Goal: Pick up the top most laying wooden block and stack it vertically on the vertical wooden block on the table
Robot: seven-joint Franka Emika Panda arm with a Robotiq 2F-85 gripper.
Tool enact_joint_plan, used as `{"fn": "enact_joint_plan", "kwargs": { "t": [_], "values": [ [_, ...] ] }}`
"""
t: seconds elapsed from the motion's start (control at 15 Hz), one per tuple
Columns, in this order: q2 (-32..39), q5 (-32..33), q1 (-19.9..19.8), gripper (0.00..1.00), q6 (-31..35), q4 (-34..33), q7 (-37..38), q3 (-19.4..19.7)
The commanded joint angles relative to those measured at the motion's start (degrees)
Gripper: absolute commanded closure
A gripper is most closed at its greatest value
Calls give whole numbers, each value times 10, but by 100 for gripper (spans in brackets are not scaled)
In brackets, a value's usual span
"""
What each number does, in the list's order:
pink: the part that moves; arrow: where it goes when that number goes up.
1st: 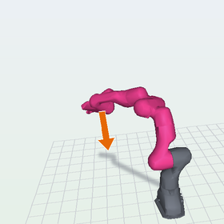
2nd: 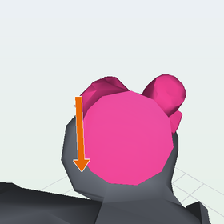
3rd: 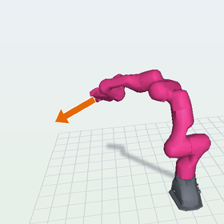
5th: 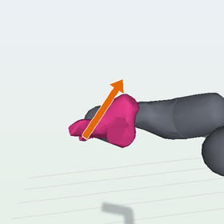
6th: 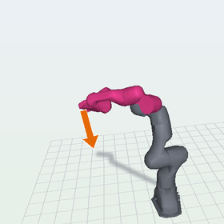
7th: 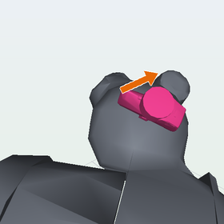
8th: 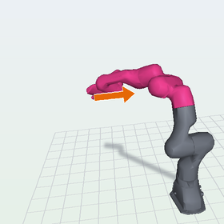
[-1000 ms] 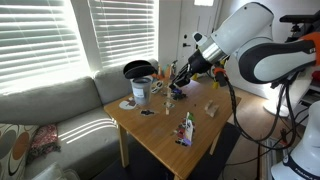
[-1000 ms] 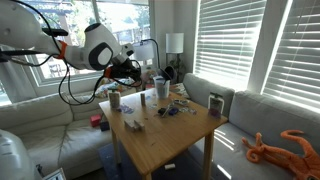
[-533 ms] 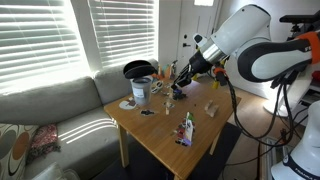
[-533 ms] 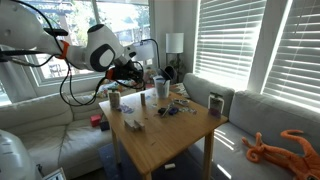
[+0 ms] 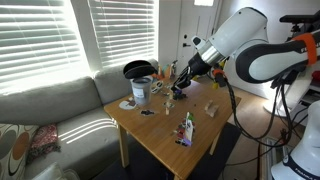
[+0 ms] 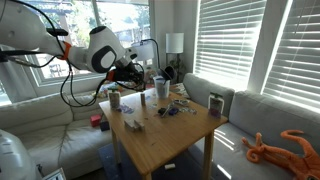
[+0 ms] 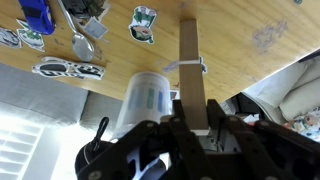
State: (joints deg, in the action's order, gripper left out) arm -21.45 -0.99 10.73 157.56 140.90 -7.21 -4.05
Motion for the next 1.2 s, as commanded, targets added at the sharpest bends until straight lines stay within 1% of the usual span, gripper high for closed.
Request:
{"fn": "enact_joint_plan", "kwargs": {
  "t": [0.0,1.13],
  "values": [
    [12,5,-5,93,17,-1,7,-8],
    [29,11,-15,93,11,-19,13,-11]
  ]
}}
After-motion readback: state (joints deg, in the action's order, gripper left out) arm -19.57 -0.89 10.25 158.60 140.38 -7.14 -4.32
